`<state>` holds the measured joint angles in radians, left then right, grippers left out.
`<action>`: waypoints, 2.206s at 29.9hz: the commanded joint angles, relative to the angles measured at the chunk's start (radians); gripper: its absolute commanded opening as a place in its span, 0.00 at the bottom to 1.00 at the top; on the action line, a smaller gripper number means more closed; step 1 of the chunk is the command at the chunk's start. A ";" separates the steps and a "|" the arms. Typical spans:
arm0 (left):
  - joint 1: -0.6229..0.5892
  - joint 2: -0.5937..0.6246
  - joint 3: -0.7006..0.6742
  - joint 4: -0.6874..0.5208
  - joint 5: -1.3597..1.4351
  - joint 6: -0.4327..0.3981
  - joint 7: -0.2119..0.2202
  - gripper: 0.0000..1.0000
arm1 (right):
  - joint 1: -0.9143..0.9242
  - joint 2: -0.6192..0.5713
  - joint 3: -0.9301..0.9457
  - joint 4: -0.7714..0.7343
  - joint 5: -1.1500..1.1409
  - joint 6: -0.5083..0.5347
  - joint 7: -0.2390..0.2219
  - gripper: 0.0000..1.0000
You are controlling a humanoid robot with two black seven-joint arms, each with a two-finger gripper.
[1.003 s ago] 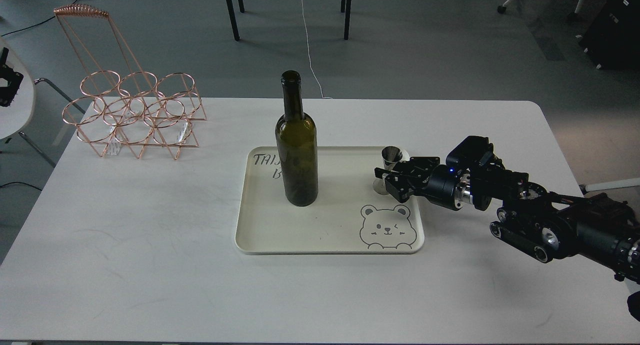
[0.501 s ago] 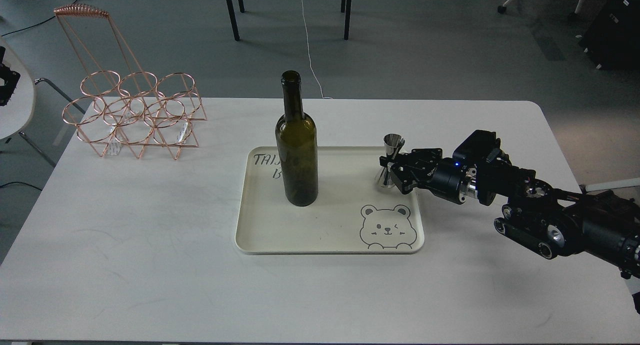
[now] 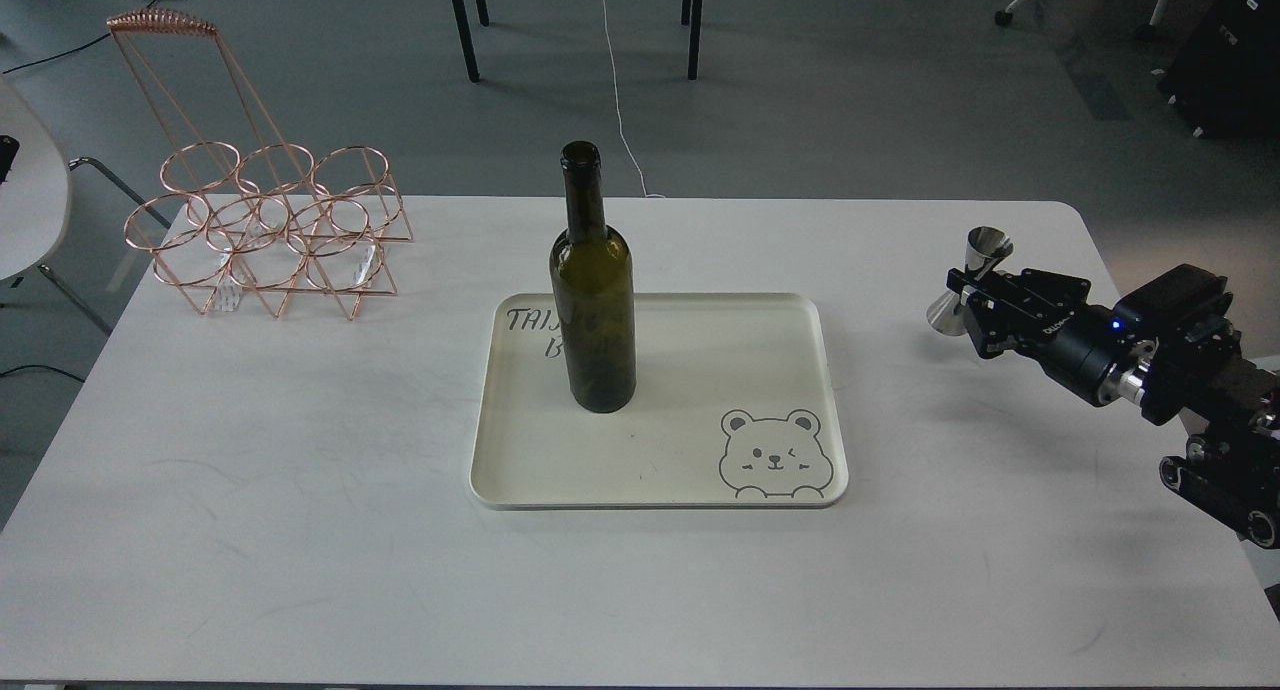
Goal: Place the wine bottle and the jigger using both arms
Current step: 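Carry the jigger off the tray and set it on the table, then withdraw the right gripper and bring the left gripper in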
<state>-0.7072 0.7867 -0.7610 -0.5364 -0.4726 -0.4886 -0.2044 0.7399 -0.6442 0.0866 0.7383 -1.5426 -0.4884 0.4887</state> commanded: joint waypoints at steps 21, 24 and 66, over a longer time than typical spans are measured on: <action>-0.003 0.000 0.003 -0.005 0.002 0.000 0.002 0.98 | -0.112 -0.018 -0.007 -0.020 0.056 0.000 0.000 0.31; -0.003 0.000 0.003 -0.004 0.002 0.000 0.000 0.98 | -0.119 -0.022 -0.005 -0.016 0.059 0.000 0.000 0.40; -0.011 0.457 0.190 -0.933 0.863 0.039 0.019 0.98 | 0.251 -0.256 0.255 0.076 0.984 0.484 -0.010 0.94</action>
<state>-0.7076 1.2349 -0.5722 -1.3393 0.2075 -0.4889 -0.1890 0.9559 -0.9365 0.2805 0.8393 -0.6621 -0.0696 0.4885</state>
